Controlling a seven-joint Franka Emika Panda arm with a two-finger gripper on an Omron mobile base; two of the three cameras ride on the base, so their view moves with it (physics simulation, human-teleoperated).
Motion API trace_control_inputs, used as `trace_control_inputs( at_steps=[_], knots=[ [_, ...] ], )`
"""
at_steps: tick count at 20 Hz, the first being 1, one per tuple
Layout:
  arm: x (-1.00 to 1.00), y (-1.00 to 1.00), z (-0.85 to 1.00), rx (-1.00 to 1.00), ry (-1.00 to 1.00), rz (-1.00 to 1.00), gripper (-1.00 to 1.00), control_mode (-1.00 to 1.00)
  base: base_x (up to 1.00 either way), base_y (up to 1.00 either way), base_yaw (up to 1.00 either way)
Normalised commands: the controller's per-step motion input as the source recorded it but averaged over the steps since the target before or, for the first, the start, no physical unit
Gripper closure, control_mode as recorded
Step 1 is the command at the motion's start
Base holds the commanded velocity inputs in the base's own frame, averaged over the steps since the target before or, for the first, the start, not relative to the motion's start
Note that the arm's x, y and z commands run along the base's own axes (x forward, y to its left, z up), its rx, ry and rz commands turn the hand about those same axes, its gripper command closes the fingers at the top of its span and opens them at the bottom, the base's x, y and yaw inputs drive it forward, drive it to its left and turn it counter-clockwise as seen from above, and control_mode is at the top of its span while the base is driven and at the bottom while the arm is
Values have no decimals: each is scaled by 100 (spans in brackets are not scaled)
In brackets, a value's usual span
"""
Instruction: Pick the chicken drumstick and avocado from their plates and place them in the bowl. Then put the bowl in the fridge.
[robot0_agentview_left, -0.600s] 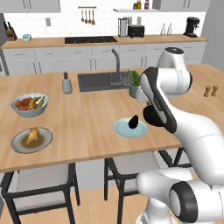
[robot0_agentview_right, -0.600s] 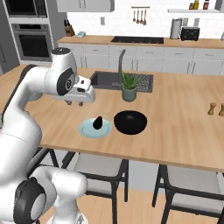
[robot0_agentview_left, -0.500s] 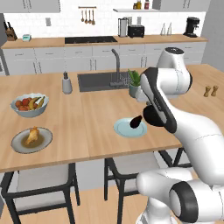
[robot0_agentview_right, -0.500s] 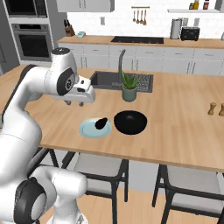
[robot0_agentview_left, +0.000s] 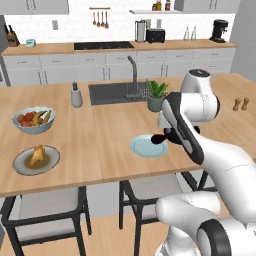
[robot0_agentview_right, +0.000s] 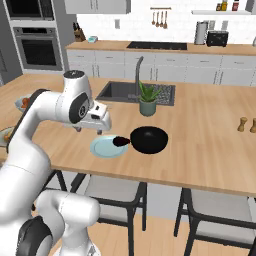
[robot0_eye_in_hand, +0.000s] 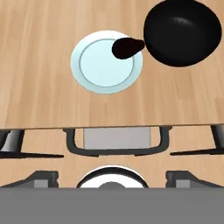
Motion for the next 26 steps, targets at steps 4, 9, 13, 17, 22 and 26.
trace_control_inputs(
  at_steps=[4,9,13,17,22,26],
  knots=[
    [72,3,-58,0,0,-40,-100,-100,0,0,0],
    [92,0,-31,0,0,-46,-100,-100,0,0,0],
    [89,-4,-1,5,0,-36,-100,-100,0,0,0],
    [83,-15,-3,13,0,-22,-100,-100,0,0,0],
    [50,-2,-8,15,0,-7,-100,-100,0,0,0],
    [31,3,-40,6,0,-11,-100,-100,0,0,0]
  ],
)
